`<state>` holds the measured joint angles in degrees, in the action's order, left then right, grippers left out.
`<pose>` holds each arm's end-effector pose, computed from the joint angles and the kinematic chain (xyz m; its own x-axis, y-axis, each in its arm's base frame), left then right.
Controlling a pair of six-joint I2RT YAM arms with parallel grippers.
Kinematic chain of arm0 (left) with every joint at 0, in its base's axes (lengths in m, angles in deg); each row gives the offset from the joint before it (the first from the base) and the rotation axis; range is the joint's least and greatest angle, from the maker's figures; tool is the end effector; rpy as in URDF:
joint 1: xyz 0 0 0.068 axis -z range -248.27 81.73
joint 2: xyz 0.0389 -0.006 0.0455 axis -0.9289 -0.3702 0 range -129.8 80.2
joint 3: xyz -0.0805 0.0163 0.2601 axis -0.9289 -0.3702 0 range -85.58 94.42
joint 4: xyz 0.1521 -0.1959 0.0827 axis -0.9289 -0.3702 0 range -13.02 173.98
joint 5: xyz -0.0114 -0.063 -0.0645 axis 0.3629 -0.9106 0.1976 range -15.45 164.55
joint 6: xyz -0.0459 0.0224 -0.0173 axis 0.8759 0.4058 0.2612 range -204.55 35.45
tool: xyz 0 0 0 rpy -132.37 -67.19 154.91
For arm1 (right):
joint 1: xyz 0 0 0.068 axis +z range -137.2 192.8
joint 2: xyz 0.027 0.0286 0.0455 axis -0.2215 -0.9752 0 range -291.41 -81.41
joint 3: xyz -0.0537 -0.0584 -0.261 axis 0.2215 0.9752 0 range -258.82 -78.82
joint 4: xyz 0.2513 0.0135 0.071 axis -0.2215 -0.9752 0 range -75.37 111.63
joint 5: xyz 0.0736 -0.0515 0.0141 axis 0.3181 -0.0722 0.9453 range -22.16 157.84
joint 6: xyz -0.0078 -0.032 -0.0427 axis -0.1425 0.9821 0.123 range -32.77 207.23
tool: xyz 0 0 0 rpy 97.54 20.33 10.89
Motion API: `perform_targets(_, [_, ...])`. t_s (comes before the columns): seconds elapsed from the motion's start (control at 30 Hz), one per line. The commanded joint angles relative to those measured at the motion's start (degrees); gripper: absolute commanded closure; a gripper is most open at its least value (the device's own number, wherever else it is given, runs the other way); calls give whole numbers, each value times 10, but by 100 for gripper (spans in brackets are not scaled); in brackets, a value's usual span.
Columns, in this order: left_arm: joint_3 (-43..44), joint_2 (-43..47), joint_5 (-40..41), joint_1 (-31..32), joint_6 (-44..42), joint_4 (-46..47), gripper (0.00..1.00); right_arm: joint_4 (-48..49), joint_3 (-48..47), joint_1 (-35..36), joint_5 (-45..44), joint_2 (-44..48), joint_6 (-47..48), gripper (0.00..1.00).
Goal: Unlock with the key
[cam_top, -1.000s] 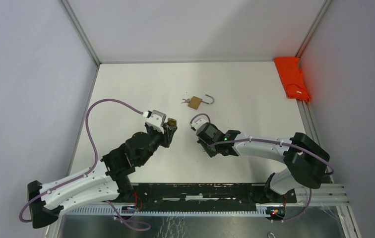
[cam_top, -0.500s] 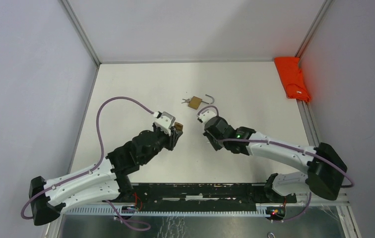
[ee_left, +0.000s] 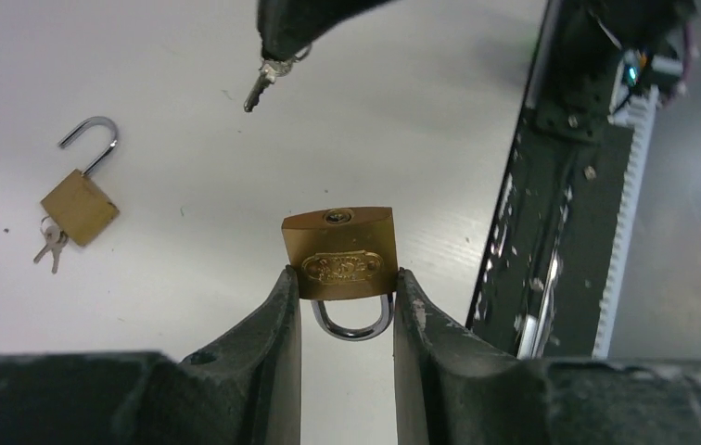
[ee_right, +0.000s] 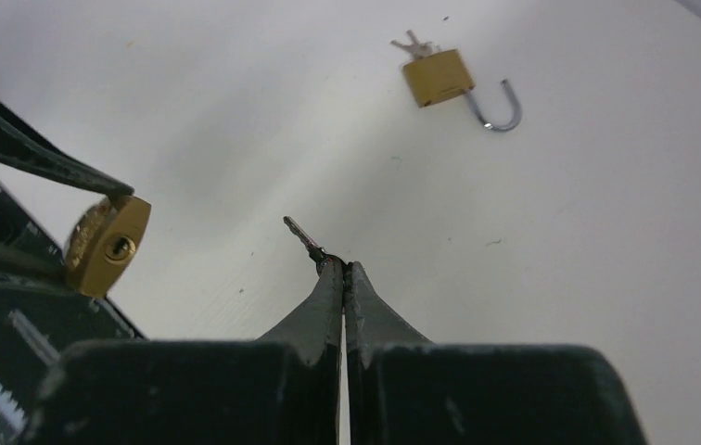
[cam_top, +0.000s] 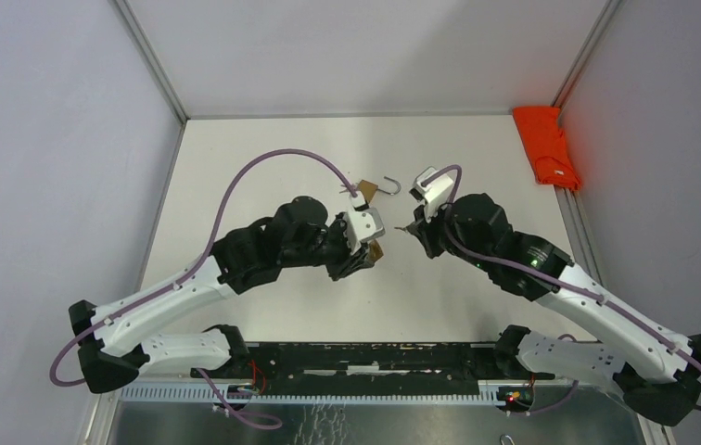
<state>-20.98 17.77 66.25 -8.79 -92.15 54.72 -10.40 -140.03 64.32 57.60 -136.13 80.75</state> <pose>0.1162 -0.2073 0.3670 -0.1079 0.4406 -0.8912 0.9402 0.3366 0.0527 0.1310 0.1546 0.3692 -0.3422 -0.2521 -0.9052 -0.6360 0.7713 0.0256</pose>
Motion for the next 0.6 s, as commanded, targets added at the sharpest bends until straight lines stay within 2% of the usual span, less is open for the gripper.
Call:
perform_targets(0.0, [42,11,-67,0,-116,-109,98,-53,-1,-11,55,16,17,100])
perform_targets(0.1, [36,13,-9,7,-131,-148,98,-70,-5,-20,60,31,24,100])
perform_targets(0.17, [19,16,49,39,-142,-176,98,-69,4,-26,90,33,22,100])
perform_targets(0.33, [-56,28,295,135,-191,-202,98,-14,61,-49,217,22,12,100])
perform_targets(0.43, [-79,53,384,163,-225,-156,98,28,87,-70,293,19,-3,100])
perform_targets(0.57, [-113,125,462,171,-309,-30,98,77,130,-82,387,1,-29,100])
